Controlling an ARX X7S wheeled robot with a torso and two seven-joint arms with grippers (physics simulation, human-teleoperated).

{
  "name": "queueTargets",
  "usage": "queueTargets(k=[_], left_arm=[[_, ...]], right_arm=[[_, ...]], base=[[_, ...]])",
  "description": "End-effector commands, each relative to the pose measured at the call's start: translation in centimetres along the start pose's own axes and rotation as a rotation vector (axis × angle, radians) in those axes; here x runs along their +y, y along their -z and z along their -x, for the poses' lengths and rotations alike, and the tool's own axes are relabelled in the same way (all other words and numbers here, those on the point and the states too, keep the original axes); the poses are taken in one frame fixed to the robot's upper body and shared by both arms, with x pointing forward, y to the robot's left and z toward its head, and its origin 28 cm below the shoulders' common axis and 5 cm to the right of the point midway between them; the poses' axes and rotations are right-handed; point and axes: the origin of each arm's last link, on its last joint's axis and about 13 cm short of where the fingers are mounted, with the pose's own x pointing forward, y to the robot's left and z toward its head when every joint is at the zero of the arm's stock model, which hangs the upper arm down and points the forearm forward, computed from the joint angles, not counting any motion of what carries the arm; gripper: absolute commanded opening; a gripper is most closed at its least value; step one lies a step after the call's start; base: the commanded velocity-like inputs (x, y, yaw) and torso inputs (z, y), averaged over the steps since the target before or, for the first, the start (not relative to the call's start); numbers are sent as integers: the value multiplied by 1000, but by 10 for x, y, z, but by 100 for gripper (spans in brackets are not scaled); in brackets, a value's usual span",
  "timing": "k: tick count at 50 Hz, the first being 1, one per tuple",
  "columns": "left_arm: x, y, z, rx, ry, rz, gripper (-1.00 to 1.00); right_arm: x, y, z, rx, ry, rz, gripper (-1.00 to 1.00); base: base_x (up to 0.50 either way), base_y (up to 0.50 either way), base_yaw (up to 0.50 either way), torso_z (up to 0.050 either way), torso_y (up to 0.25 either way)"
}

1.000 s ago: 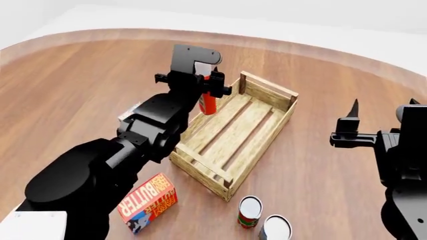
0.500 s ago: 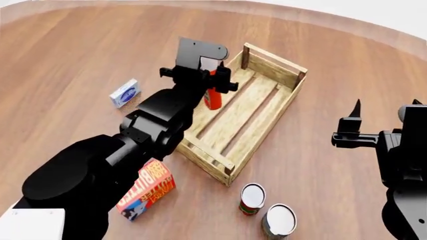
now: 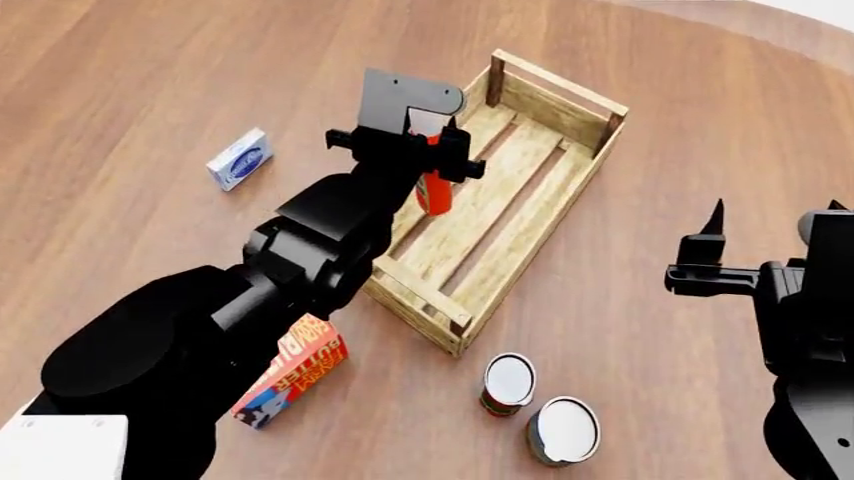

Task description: Pick up the ketchup, and put it in the wooden tray.

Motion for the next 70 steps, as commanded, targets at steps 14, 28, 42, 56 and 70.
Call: queueTargets(k=[14, 28, 42, 56, 70], left_arm=[[-7, 8, 2, -9, 19, -16, -100], [-9, 17, 5, -10, 31, -52, -100], [-10, 21, 6, -23, 33, -77, -100], [-10, 23, 6, -17, 33, -81, 100], [-9, 23, 6, -13, 30, -83, 100]], right_arm=[[0, 0, 0, 4, 13, -6, 100], [0, 0, 0, 7, 17, -7, 100], [0, 0, 0, 7, 17, -8, 100], [0, 0, 0, 7, 19, -9, 100], [0, 0, 0, 5, 20, -9, 100]], base=[[0, 0, 0, 0, 0], [0, 0, 0, 0, 0], [0, 0, 0, 0, 0], [0, 0, 0, 0, 0], [0, 0, 0, 0, 0]])
